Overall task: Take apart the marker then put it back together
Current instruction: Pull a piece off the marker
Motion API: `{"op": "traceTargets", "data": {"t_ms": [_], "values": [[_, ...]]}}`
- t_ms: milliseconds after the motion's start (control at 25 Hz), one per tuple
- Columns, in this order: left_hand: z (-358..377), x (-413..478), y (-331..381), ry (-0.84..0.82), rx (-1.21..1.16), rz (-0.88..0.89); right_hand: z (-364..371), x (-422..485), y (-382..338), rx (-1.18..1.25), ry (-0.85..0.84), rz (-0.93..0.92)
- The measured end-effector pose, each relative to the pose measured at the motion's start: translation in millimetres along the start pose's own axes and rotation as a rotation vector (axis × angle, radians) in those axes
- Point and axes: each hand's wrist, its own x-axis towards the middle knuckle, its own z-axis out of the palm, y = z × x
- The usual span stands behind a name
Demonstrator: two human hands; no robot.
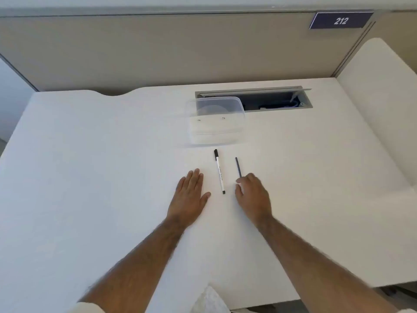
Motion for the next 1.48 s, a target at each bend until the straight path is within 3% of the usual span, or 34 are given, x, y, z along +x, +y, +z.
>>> {"op": "traceTargets", "data": {"t_ms": [160, 560, 800, 960, 1160, 1320, 1480], "values": [[-10, 20, 0, 0.098, 0.043, 0.056, 9, 2, -35, 0.060, -0.205, 0.071], [-13, 46, 7, 0.117, 0.005, 0.234, 15, 21, -47, 0.077, -0.225, 0.247], [-21, 52, 8, 0.193, -0.028, 0.368, 11, 24, -52, 0.046, -0.156, 0.139], [-23, 50, -3, 0.246, 0.000, 0.477, 3, 29, -49, 0.077, -0.138, -0.076], [-38, 44, -6, 0.229, -0.088, 0.424, -2, 36, -40, 0.255, -0.152, -0.202], [-56, 42, -4, 0.182, -0.176, 0.310, -12, 40, -35, 0.635, -0.189, 0.010], [-65, 40, -3, 0.100, -0.226, 0.257, -16, 42, -32, 0.751, -0.242, 0.116]]}}
